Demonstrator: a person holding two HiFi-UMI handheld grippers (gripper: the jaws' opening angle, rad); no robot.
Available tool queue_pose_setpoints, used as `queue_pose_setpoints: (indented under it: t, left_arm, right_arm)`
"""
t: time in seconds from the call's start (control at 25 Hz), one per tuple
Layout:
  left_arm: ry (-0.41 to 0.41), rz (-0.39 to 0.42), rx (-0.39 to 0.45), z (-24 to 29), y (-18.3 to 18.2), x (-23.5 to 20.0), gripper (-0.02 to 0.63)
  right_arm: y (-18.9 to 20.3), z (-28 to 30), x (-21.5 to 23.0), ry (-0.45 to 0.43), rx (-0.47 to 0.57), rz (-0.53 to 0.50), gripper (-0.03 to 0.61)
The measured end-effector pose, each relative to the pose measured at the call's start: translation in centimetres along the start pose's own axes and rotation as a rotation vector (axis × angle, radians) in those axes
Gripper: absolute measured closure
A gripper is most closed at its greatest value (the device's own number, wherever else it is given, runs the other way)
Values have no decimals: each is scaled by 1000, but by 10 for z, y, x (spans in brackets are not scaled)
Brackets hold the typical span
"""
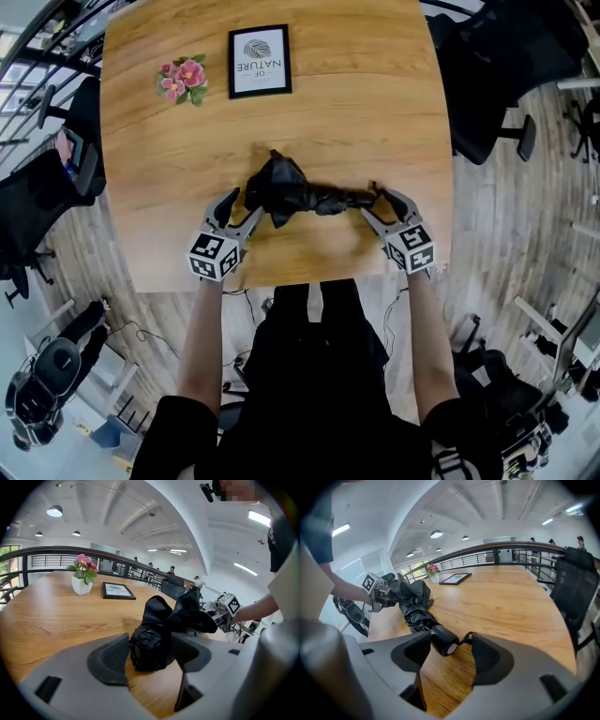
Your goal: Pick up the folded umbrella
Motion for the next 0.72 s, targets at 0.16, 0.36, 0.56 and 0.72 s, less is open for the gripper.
queue_pose_setpoints:
  t: [0.16, 0.36, 0.56, 0.72]
  left_arm:
    - [39, -45, 23, 4, 0, -6, 328]
    - [126, -101, 14, 10, 3, -8, 328]
    - [167, -150, 10, 17, 6, -11, 305]
    - [151, -153, 13, 19, 6, -13, 291]
  right_arm:
    - [6, 5, 6, -58, 7, 76, 287]
    - [8, 21, -4, -142, -33, 83, 259]
    - [9, 25, -5, -119, -31, 110, 273]
    - [8, 25, -6, -108, -26, 105, 275]
Point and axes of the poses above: the fingertips, and each gripper's own axes: z forward along the fingers, x to its right, y out of its underside, the point moved 10 cm from there along -z, backward along the fingers, and after that the axes turned 5 degrees about y, right-handed, at the moved point
